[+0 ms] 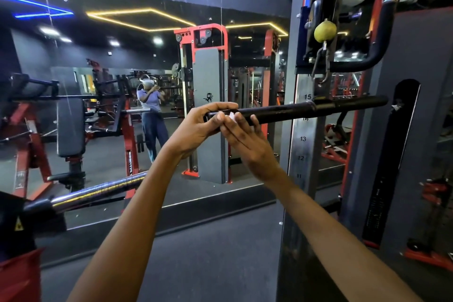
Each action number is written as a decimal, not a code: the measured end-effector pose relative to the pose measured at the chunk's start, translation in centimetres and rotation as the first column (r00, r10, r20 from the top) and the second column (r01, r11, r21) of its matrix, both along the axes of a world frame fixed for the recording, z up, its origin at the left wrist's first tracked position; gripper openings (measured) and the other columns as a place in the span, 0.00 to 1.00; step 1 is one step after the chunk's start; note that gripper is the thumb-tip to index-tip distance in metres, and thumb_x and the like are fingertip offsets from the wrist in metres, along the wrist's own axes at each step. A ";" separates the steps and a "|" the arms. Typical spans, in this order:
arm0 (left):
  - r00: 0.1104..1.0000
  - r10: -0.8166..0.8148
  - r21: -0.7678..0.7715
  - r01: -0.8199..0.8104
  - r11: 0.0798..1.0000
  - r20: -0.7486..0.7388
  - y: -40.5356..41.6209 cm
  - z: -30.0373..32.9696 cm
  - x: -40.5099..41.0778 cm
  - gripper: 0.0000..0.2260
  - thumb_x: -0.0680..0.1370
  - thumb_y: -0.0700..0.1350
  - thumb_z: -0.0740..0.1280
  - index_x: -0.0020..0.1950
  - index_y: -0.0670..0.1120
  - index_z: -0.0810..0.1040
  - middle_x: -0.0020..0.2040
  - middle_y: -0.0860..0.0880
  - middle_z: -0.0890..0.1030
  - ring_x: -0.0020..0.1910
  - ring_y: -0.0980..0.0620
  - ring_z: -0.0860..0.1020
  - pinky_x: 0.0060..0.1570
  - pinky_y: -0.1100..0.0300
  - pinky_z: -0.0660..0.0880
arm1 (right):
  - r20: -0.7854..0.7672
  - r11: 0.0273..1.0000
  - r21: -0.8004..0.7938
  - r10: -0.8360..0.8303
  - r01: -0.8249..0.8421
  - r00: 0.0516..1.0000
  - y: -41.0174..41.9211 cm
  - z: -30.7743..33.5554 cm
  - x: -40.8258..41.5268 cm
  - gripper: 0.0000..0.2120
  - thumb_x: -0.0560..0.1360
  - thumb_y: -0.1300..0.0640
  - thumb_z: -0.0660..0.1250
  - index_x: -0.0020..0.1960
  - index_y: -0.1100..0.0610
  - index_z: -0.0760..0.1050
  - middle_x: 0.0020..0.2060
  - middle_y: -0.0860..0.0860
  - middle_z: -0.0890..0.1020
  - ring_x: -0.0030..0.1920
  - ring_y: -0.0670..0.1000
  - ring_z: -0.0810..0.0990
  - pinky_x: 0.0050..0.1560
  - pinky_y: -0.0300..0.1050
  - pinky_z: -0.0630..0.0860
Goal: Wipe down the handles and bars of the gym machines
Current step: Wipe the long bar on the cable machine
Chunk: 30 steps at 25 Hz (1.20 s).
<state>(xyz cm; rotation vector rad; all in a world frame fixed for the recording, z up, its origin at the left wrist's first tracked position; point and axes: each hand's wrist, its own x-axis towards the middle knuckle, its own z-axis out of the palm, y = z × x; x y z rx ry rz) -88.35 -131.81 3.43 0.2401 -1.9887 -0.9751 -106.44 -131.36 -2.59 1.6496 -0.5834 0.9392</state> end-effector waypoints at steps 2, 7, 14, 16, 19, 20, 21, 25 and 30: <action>1.000 0.021 0.001 -0.021 1.000 0.005 -0.2 0.0 0.1 0.25 0.72 0.60 0.70 0.62 0.45 0.76 0.60 0.44 0.78 0.61 0.46 0.77 0.58 0.58 0.76 | -0.045 0.992 -0.049 -0.118 0.115 0.992 -0.9 0.1 -3.4 0.35 0.77 0.74 0.57 0.77 0.56 0.45 0.77 0.51 0.46 0.76 0.53 0.46 0.75 0.56 0.46; 0.992 0.111 -0.038 -0.108 0.993 0.066 -0.3 0.3 0.2 0.17 0.74 0.54 0.68 0.61 0.52 0.76 0.61 0.49 0.77 0.59 0.55 0.77 0.56 0.61 0.75 | 0.349 0.992 0.103 -0.110 0.079 0.931 0.9 -0.5 -8.6 0.37 0.75 0.78 0.54 0.77 0.54 0.47 0.76 0.51 0.51 0.76 0.53 0.50 0.75 0.57 0.50; 0.909 0.350 -0.293 -0.280 0.914 0.224 0.0 0.5 0.8 0.23 0.73 0.48 0.70 0.68 0.51 0.73 0.56 0.49 0.81 0.54 0.54 0.80 0.59 0.58 0.76 | 0.273 0.980 0.198 -0.061 0.006 0.960 0.3 0.8 -5.1 0.24 0.77 0.75 0.50 0.72 0.63 0.61 0.70 0.59 0.67 0.73 0.56 0.61 0.72 0.56 0.59; 0.828 0.500 -0.490 -0.336 0.804 0.254 0.1 1.1 0.8 0.23 0.76 0.46 0.71 0.70 0.50 0.72 0.57 0.47 0.81 0.54 0.51 0.80 0.60 0.57 0.75 | 0.489 0.963 0.269 -0.165 0.032 0.857 0.3 0.7 -8.3 0.21 0.79 0.69 0.48 0.71 0.63 0.63 0.69 0.60 0.69 0.72 0.56 0.64 0.72 0.57 0.60; 0.619 0.710 -0.768 -0.257 0.587 0.335 -0.5 2.2 -1.9 0.32 0.75 0.52 0.71 0.76 0.49 0.63 0.66 0.47 0.76 0.61 0.47 0.76 0.62 0.53 0.72 | 0.700 0.963 0.260 -0.135 -0.074 0.702 0.9 1.9 -7.4 0.22 0.77 0.64 0.48 0.69 0.65 0.67 0.64 0.61 0.73 0.68 0.57 0.70 0.69 0.55 0.66; 0.518 0.775 -0.809 -0.238 0.537 0.362 -1.0 2.2 -2.9 0.33 0.75 0.52 0.71 0.77 0.50 0.60 0.66 0.47 0.76 0.60 0.46 0.76 0.59 0.51 0.73 | 0.684 0.957 0.270 -0.115 -0.104 0.721 1.2 2.3 -5.7 0.21 0.77 0.65 0.48 0.68 0.65 0.68 0.63 0.61 0.74 0.67 0.57 0.71 0.68 0.54 0.67; 0.447 0.824 -0.837 -0.245 0.489 0.350 -1.6 1.9 -3.6 0.32 0.76 0.51 0.69 0.77 0.52 0.60 0.63 0.47 0.77 0.57 0.45 0.78 0.54 0.51 0.75 | 0.606 0.952 0.295 -0.116 -0.086 0.787 1.3 2.2 -4.3 0.21 0.77 0.67 0.48 0.68 0.65 0.68 0.63 0.61 0.75 0.66 0.58 0.73 0.67 0.54 0.68; 0.351 0.925 -0.894 -0.354 0.275 0.146 -2.8 0.8 -3.6 0.19 0.79 0.49 0.64 0.70 0.51 0.67 0.56 0.49 0.80 0.50 0.47 0.80 0.44 0.56 0.73 | 0.273 0.933 0.337 -0.226 0.127 0.935 0.4 1.7 -7.5 0.24 0.75 0.73 0.48 0.68 0.64 0.68 0.66 0.60 0.73 0.69 0.57 0.67 0.69 0.57 0.64; 0.154 0.948 -0.834 -0.528 -0.159 -0.278 -3.5 -2.5 -6.2 0.25 0.73 0.53 0.73 0.67 0.49 0.70 0.53 0.49 0.80 0.49 0.48 0.79 0.52 0.51 0.74 | 0.592 0.915 0.402 -0.277 0.020 0.757 0.5 3.0 -6.3 0.24 0.75 0.74 0.50 0.70 0.64 0.65 0.67 0.62 0.71 0.71 0.59 0.65 0.70 0.56 0.65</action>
